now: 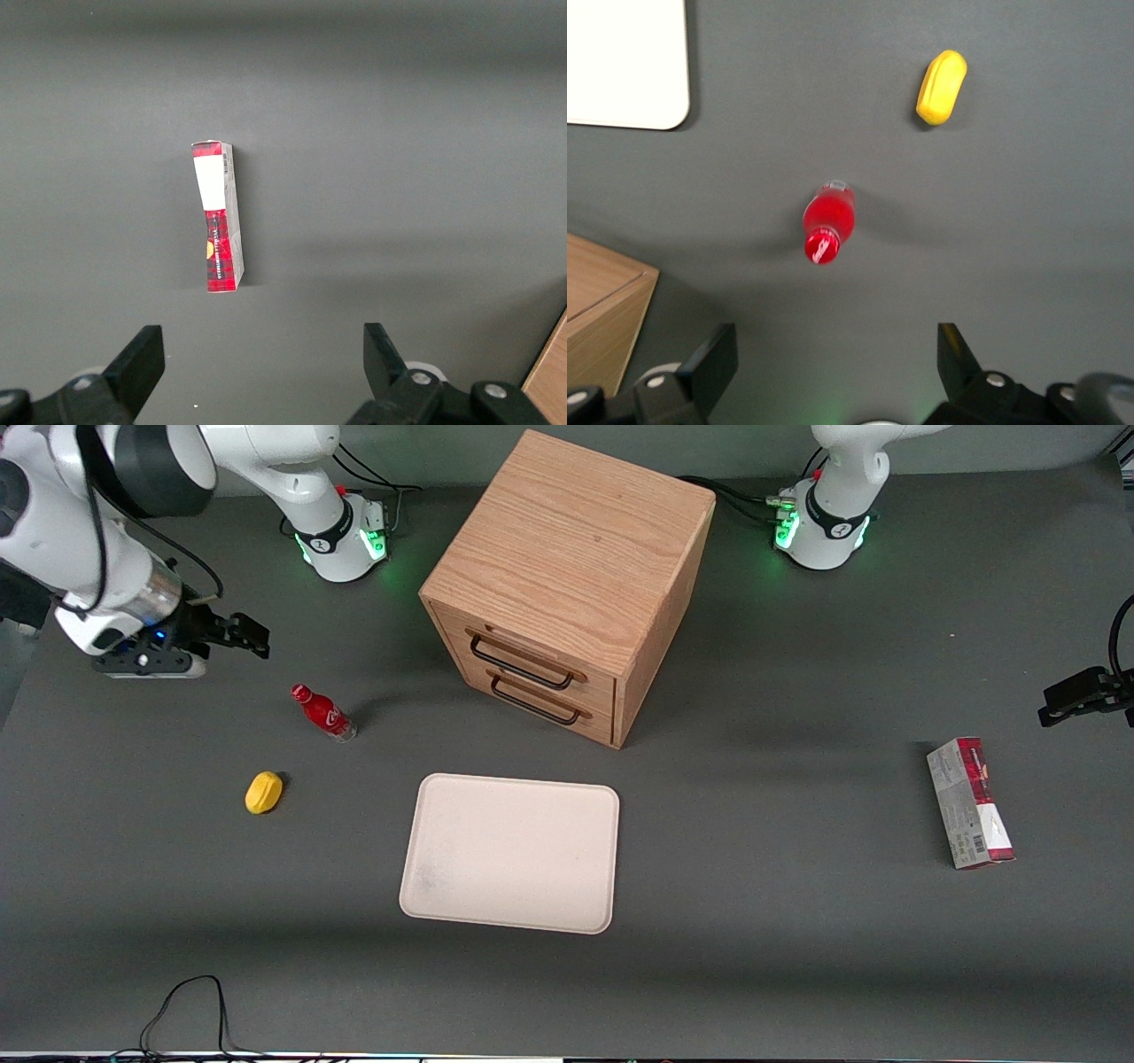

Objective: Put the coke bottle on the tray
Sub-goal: 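Move the open right gripper over the red Coca-Cola bottle and lower, then close the right gripper on the bottle's cap end and lift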

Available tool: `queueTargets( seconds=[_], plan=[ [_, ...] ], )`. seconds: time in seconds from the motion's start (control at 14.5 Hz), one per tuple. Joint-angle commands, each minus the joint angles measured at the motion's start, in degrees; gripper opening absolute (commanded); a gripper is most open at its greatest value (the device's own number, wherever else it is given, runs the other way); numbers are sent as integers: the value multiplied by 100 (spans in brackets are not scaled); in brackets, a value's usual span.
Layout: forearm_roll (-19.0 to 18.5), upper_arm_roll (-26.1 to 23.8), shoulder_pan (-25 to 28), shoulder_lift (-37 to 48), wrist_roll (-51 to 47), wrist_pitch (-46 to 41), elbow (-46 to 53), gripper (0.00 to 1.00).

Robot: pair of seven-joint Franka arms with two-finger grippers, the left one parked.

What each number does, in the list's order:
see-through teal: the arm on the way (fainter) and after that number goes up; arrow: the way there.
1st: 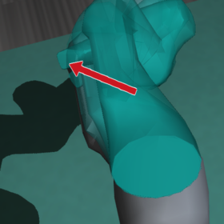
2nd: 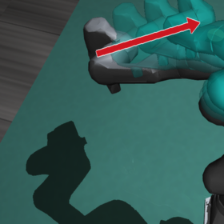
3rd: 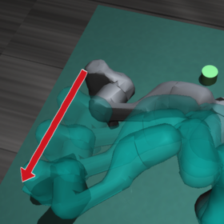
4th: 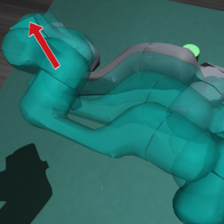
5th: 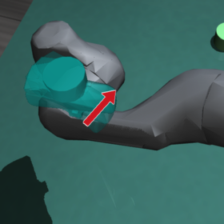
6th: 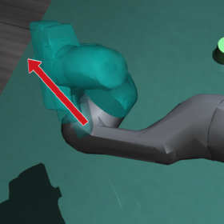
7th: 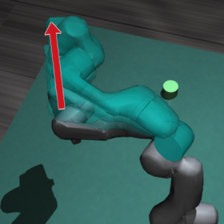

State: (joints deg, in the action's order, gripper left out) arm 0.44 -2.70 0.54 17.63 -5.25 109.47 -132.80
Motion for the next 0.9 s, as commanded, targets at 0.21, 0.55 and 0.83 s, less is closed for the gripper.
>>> queueTargets(
  seconds=[0.21,0.55,0.83],
  plan=[
    [8,24,60,-145,121,1487,-1045,100],
    [8,-2,78,-488,68,2270,-1406,100],
    [8,-11,78,-594,68,2605,-1583,100]
  ],
)
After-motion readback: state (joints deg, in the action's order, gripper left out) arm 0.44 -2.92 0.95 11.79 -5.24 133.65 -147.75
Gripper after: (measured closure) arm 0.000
